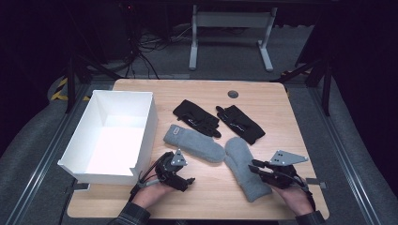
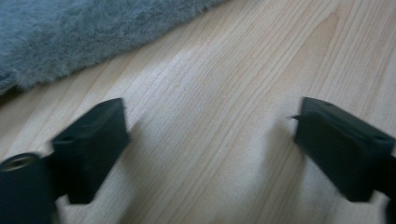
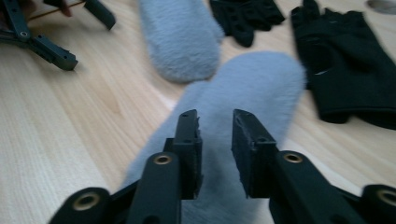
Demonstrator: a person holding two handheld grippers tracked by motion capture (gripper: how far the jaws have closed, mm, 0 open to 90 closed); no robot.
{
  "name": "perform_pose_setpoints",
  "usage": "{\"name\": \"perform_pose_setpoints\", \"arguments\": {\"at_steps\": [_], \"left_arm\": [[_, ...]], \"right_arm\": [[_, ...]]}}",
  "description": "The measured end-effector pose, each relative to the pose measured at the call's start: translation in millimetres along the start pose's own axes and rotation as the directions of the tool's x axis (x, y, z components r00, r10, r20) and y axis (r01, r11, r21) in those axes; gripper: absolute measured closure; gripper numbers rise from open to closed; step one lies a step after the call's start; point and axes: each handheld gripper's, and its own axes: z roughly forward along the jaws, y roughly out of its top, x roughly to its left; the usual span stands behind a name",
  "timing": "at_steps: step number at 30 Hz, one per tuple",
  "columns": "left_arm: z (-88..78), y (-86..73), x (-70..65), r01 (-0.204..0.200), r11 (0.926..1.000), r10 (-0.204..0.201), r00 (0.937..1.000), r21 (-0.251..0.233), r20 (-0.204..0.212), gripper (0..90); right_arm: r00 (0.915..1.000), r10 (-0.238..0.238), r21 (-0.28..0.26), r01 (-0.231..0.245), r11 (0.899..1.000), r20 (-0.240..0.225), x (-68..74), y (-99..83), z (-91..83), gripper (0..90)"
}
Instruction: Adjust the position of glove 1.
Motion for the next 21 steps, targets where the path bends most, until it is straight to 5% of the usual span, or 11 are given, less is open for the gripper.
{"name": "perform_pose_setpoints", "arguments": {"at_steps": [7, 12, 16, 21], "left_arm": [[-7.5, 7.8, -9.9, -0.016, 0.9999, 0.016, 0.9998, -0.005, 0.012, 57.1], [-7.9, 13.2, -9.6, 0.012, 0.9997, -0.013, 0.9986, 0.019, 0.052, 87.9], [-6.7, 14.8, -10.5, 0.017, 0.9990, -0.020, 0.9979, 0.040, 0.062, 89.7], [-8.0, 13.7, -10.2, 0.010, 0.9990, -0.012, 0.9987, 0.043, 0.049, 89.6]], "right_arm": [[0.9990, 0.024, 0.031, -0.026, 0.999, 0.038, -18.5, -12.0, -13.4, 89.7], [0.9999, 0.009, 0.088, -0.009, 0.996, 0.006, -20.9, -22.1, -13.2, 89.9], [0.9999, -0.001, 0.152, 0.002, 0.988, -0.013, -18.4, -29.1, -8.4, 89.9], [0.9988, -0.005, 0.164, 0.013, 0.986, -0.049, -14.7, -30.1, -7.8, 90.0]]}}
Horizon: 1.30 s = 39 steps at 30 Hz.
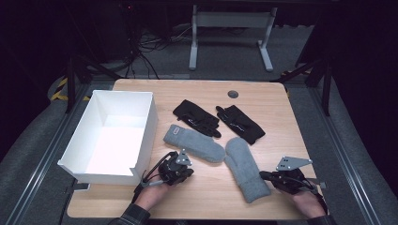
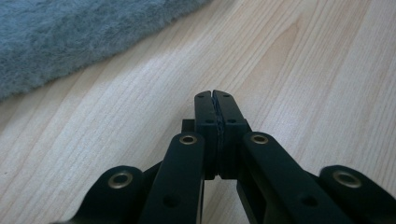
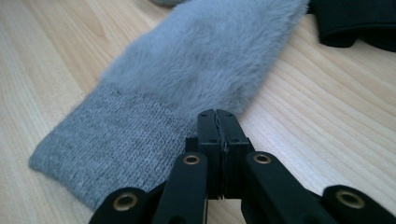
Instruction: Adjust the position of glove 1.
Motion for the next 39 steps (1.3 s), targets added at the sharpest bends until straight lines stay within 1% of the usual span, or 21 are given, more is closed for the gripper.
{"name": "perform_pose_setpoints", "arguments": {"at_steps": [2, 7, 8, 9, 10, 12, 13, 16, 21, 26, 28, 35, 38, 39], "left_arm": [[-0.6, -0.5, 0.8, 0.007, 1.0000, -0.007, 1.0000, -0.004, 0.000, 89.5], [-0.7, -0.6, 2.3, 0.010, 1.0000, -0.010, 0.9999, 0.000, -0.006, 89.4], [-0.7, -0.6, 2.3, 0.010, 1.0000, -0.010, 0.9999, 0.000, -0.006, 89.4], [-0.7, -0.6, 2.2, 0.010, 1.0000, -0.010, 0.9999, 0.000, -0.008, 89.4], [-1.0, -0.6, 2.2, 0.010, 1.0000, -0.010, 0.9999, -0.002, -0.010, 89.4], [-1.3, -0.8, 2.1, 0.011, 0.9999, -0.011, 0.9999, -0.004, -0.009, 88.9], [-1.3, -0.8, 2.1, 0.011, 0.9999, -0.011, 0.9999, -0.004, -0.009, 88.9], [-1.8, -1.0, 2.4, 0.019, 0.9998, -0.019, 0.9997, -0.010, -0.012, 88.9], [-2.0, -0.3, 3.3, 0.024, 0.9997, -0.024, 0.9997, -0.011, -0.007, 88.9], [-2.1, -0.1, 2.9, 0.023, 0.9997, -0.023, 0.9997, -0.012, -0.011, 89.0], [-2.4, -0.1, 3.2, 0.022, 0.9997, -0.022, 0.9997, -0.013, -0.011, 89.0], [-2.5, 1.1, 3.8, 0.026, 0.9995, -0.026, 0.9995, -0.016, -0.020, 89.0], [-3.2, 1.6, 3.6, 0.032, 0.9993, -0.033, 0.9990, -0.020, -0.029, 89.4], [-3.5, 2.3, 4.5, 0.032, 0.9993, -0.033, 0.9990, -0.020, -0.032, 89.6]], "right_arm": [[0.9999, -0.004, 0.003, 0.004, 1.000, -0.014, 1.7, 0.3, 0.8, 90.0], [0.9970, -0.025, 0.008, 0.026, 1.000, -0.074, 10.9, 2.6, 4.6, 90.0], [0.9970, -0.025, 0.008, 0.026, 1.000, -0.074, 10.9, 2.6, 4.6, 90.0], [0.9961, -0.031, 0.009, 0.032, 0.999, -0.083, 13.3, 3.2, 5.8, 90.0], [0.9929, -0.048, 0.013, 0.050, 0.999, -0.108, 18.8, 5.2, 8.2, 90.0], [0.9897, -0.060, 0.011, 0.062, 0.998, -0.130, 23.4, 7.3, 10.3, 90.0], [0.9897, -0.060, 0.011, 0.062, 0.998, -0.130, 23.4, 7.3, 10.3, 90.0], [0.9806, -0.086, 0.009, 0.089, 0.996, -0.176, 32.8, 11.6, 16.3, 90.0], [0.9678, -0.113, -0.001, 0.116, 0.993, -0.225, 43.7, 19.4, 26.9, 90.0], [0.9541, -0.147, -0.003, 0.151, 0.988, -0.261, 55.2, 30.1, 38.8, 90.0], [0.9501, -0.155, -0.004, 0.160, 0.987, -0.271, 59.3, 34.9, 43.2, 90.0], [0.9320, -0.188, -0.015, 0.193, 0.981, -0.310, 73.4, 49.6, 62.2, 90.0], [0.9288, -0.195, -0.021, 0.199, 0.980, -0.315, 75.2, 52.0, 63.9, 89.8], [0.9313, -0.198, -0.026, 0.199, 0.980, -0.306, 74.0, 51.3, 61.3, 89.4]]}}
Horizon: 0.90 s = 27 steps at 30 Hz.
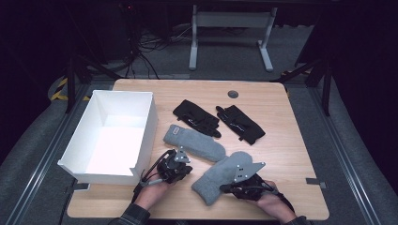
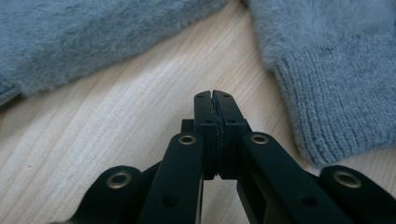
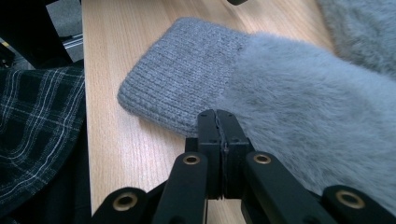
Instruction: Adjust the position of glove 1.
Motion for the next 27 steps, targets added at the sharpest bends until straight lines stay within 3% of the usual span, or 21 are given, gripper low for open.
{"name": "perform_pose_setpoints", "arguments": {"at_steps": [3, 6, 8, 9, 12, 14, 20, 22, 24, 25, 27], "left_arm": [[-1.3, 5.7, 2.1, 0.003, 0.9999, -0.003, 0.9998, -0.011, -0.021, 89.7], [-2.2, 12.2, 3.5, 0.008, 0.9998, -0.009, 0.9988, -0.020, -0.048, 89.8], [-1.2, 16.9, 5.9, 0.022, 0.9994, -0.024, 0.9966, -0.029, -0.079, 89.8], [-1.2, 16.9, 5.9, 0.022, 0.9994, -0.024, 0.9966, -0.029, -0.079, 89.8], [-0.9, 23.5, 10.8, 0.043, 0.9981, -0.048, 0.9923, -0.044, -0.114, 89.9], [-2.9, 29.5, 15.3, 0.064, 0.9960, -0.072, 0.9872, -0.062, -0.143, 89.8], [0.2, 51.8, 38.2, 0.124, 0.9859, -0.145, 0.9676, -0.113, -0.207, 90.0], [5.8, 56.7, 47.0, 0.146, 0.9810, -0.173, 0.9578, -0.128, -0.230, 90.0], [9.8, 58.5, 52.6, 0.158, 0.9796, -0.184, 0.9545, -0.125, -0.235, 90.0], [13.3, 60.0, 56.5, 0.168, 0.9784, -0.194, 0.9459, -0.121, -0.260, 90.0], [18.1, 62.0, 64.3, 0.181, 0.9768, -0.207, 0.9344, -0.115, -0.290, 90.0]], "right_arm": [[0.9990, 0.030, -0.026, -0.029, 0.999, 0.034, -4.8, -7.2, -14.6, 79.6], [0.9921, 0.072, -0.053, -0.067, 0.996, 0.103, -15.5, -19.0, -32.1, 70.8], [0.9800, 0.109, -0.080, -0.097, 0.992, 0.166, -24.6, -27.8, -45.4, 64.1], [0.9800, 0.109, -0.080, -0.097, 0.992, 0.166, -24.6, -27.8, -45.4, 64.1], [0.9522, 0.165, -0.105, -0.142, 0.984, 0.257, -39.2, -42.7, -62.9, 52.7], [0.9279, 0.189, -0.116, -0.159, 0.980, 0.322, -47.4, -52.4, -72.1, 47.6], [0.8878, 0.257, -0.139, -0.220, 0.966, 0.382, -65.6, -74.1, -89.4, 41.1], [0.8839, 0.267, -0.142, -0.229, 0.963, 0.384, -68.7, -80.9, -92.6, 39.5], [0.8821, 0.271, -0.136, -0.236, 0.962, 0.386, -69.7, -83.5, -93.2, 38.9], [0.8790, 0.273, -0.128, -0.241, 0.962, 0.391, -71.0, -86.5, -93.6, 37.7], [0.8740, 0.279, -0.120, -0.252, 0.960, 0.398, -73.5, -91.6, -94.4, 36.0]]}}
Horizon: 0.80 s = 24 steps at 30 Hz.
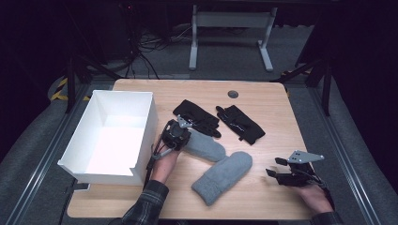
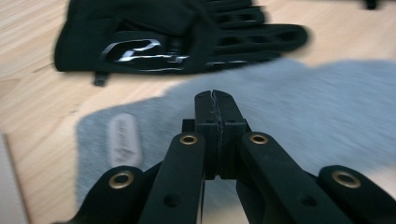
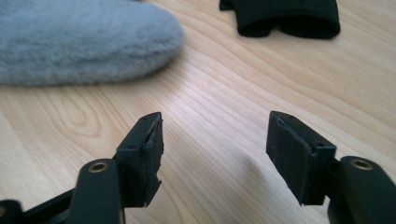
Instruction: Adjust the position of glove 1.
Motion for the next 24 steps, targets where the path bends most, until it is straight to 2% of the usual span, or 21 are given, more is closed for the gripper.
{"name": "perform_pose_setpoints", "arguments": {"at_steps": [2, 5, 9, 14, 19, 24], "left_arm": [[6.4, 0.8, 4.3, 0.010, 0.9996, -0.009, 0.9996, 0.026, -0.027, 90.0], [14.1, -4.0, 3.8, -0.002, 0.9958, 0.004, 0.9998, 0.092, -0.018, 90.0], [10.5, -7.3, -3.2, -0.009, 0.9930, 0.011, 0.9998, 0.117, -0.016, 90.0], [1.4, -12.8, -14.6, -0.021, 0.9901, 0.020, 0.9997, 0.139, 0.012, 90.0], [-9.4, -20.7, -29.8, -0.055, 0.9855, 0.049, 0.9979, 0.160, 0.043, 90.0], [-17.3, -23.6, -38.5, -0.081, 0.9868, 0.072, 0.9950, 0.140, 0.069, 90.0]], "right_arm": [[1.0000, 0.009, 0.004, -0.009, 1.000, 0.004, -2.8, -2.8, -0.2, 34.8], [0.9999, 0.011, 0.010, -0.011, 1.000, 0.010, -5.1, -4.3, -0.2, 34.6], [0.9999, 0.005, 0.019, -0.006, 1.000, 0.011, -4.6, -4.0, 1.8, 34.3], [0.9999, -0.002, 0.038, 0.002, 0.999, 0.011, -3.3, -4.6, 4.9, 33.9], [0.9999, -0.006, 0.047, 0.006, 0.999, 0.009, -3.6, -5.1, 5.8, 33.7], [0.9999, -0.006, 0.042, 0.006, 0.999, 0.008, -4.3, -5.7, 5.7, 33.5]]}}
